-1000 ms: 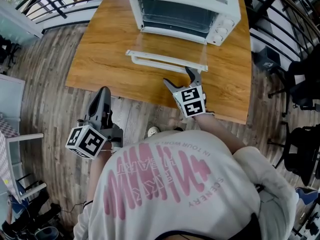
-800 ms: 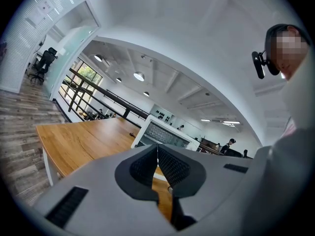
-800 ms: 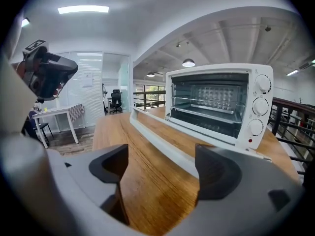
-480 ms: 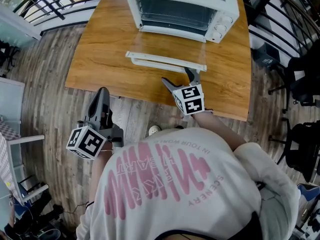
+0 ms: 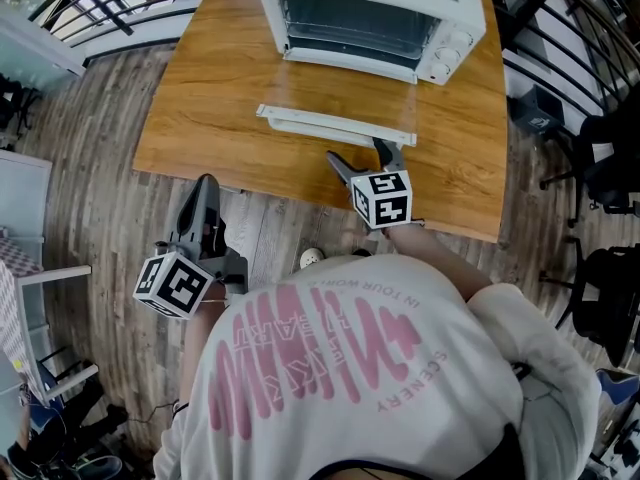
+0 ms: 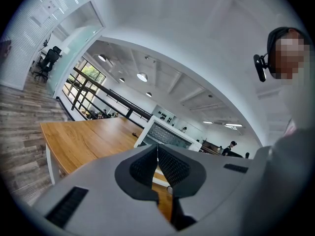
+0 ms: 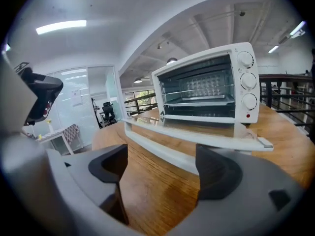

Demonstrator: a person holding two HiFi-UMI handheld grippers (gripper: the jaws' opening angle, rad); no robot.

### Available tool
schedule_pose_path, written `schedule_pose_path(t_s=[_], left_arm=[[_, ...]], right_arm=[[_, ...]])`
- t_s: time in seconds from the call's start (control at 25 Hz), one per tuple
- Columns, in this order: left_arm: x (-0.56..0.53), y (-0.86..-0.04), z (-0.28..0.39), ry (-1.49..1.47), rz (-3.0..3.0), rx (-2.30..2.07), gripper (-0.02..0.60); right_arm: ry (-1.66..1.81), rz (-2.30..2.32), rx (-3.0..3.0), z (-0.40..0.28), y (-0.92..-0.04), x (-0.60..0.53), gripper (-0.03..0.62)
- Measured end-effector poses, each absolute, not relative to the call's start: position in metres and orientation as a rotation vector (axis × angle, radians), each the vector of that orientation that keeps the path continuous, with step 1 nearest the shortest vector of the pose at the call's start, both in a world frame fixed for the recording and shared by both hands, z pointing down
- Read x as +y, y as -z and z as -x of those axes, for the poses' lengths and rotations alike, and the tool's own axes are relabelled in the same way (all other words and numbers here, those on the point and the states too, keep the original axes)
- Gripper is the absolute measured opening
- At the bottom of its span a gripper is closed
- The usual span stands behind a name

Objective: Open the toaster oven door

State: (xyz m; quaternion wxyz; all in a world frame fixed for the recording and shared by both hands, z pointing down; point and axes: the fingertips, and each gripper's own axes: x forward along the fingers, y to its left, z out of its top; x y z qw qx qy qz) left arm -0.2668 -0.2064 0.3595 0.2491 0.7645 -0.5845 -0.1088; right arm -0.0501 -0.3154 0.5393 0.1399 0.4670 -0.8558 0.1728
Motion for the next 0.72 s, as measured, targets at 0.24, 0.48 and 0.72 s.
schedule_pose_path(t_s=[0.24, 0.48, 0.72], left_arm=[[-0.208, -0.358, 0.27, 0.299, -2.091, -1.594, 0.021], [-0.209, -0.36, 0.273, 0.288, -2.079, -1.597, 0.021], [-0.21, -0.362, 0.275, 0.291, -2.063, -1.607, 0.021]], right_arm=[[-0.713, -1.405, -2.455, 0.048, -0.551, -0.317, 0.419], [-0.739, -1.425, -2.45, 0.049, -0.553, -0.319, 0.428], [-0.79, -1.442, -2.44, 0.048, -0.556, -0.32, 0.431]])
